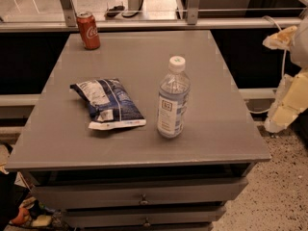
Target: Move blue plastic bottle near coke can
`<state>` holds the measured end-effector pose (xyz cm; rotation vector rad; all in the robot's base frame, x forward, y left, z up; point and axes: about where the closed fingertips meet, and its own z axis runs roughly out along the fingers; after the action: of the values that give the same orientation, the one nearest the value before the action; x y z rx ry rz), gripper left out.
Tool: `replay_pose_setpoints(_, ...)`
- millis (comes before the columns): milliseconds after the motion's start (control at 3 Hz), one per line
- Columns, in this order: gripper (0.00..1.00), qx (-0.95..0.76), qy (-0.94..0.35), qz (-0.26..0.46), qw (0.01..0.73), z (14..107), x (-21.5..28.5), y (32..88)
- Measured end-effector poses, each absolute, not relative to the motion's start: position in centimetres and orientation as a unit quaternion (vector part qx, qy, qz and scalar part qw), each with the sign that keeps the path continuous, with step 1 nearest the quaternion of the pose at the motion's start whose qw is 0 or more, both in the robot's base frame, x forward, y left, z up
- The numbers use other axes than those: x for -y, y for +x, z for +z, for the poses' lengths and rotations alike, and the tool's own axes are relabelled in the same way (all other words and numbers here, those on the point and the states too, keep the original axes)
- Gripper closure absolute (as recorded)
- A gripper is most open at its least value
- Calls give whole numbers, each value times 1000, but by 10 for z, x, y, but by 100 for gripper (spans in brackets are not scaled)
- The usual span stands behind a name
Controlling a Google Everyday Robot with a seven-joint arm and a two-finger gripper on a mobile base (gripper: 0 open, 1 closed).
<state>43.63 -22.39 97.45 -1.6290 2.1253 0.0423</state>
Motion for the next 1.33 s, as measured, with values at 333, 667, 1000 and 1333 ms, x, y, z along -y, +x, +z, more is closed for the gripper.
replay_pose_setpoints(333, 0, -760, -577, 76, 290, 962, 227, 435)
replay_pose_setpoints(667, 0, -732, -565, 138, 355, 951, 214, 443)
replay_pose_setpoints(1000, 0, -691, -554, 195, 421, 952, 194, 457)
replay_pose_setpoints(1333, 0, -638, -537, 259, 488, 947, 162, 470)
